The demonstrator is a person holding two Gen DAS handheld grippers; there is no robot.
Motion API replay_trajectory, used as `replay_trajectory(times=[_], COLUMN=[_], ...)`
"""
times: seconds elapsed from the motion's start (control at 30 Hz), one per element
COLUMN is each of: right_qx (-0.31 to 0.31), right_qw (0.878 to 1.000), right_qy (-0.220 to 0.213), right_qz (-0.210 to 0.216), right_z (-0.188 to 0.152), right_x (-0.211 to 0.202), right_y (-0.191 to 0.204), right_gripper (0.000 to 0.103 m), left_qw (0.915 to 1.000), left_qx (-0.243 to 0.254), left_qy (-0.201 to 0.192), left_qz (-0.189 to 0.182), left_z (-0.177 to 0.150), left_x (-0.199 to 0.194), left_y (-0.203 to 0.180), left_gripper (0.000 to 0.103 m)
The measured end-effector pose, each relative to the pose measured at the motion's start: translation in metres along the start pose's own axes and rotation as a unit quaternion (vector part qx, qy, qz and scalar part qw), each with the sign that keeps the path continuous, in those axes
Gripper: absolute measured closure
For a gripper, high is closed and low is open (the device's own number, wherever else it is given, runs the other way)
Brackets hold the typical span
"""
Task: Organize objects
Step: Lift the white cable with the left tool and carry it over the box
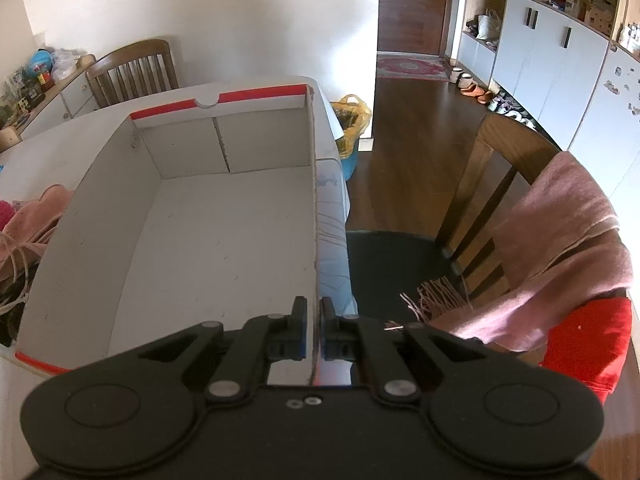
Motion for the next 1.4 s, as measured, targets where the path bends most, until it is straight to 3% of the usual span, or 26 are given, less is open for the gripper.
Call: replay_trajectory(times=[0.27,0.63,0.83,1.0,1.2,1.4], right_qx=[0.006,0.014,0.015,0.017,0.017,0.014], right_qw=[1.0,1.0,1.0,1.0,0.999,1.0], right_qy=[0.0,0.004,0.005,0.007,0.008,0.01], right_qz=[-0.01,-0.018,-0.021,-0.025,-0.027,-0.026], right_z=[0.002,0.004,0.005,0.005,0.005,0.005], right_x=[0.001,0.001,0.001,0.002,0.003,0.004], right_y=[0.004,0.007,0.007,0.008,0.008,0.007], right_gripper=[0.098,0.098,0.098,0.098,0.098,0.1], left_qw=[0.9983,0.997,0.9959,0.9925,0.988,0.9828], left_qx=[0.015,0.02,0.027,0.034,0.067,0.102], left_qy=[0.001,-0.005,-0.046,-0.065,-0.055,-0.019], left_qz=[-0.057,-0.074,-0.072,-0.097,-0.128,-0.153], left_z=[0.017,0.031,0.059,0.078,0.085,0.077], left_x=[-0.002,0.001,-0.018,-0.031,-0.022,0.012], left_y=[-0.018,-0.021,-0.018,-0.027,-0.058,-0.097], left_gripper=[0.101,0.101,0.101,0.101,0.101,0.101])
Point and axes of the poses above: each gripper's, at about its wrist camera, not at the fingertips, and x roughly the way its jaws point, y to its left, z to its top, the point moved 1 cm from there along x, roughly the way its jaws point, and after that the axes turned 12 degrees about -x, right-handed, at the moved point
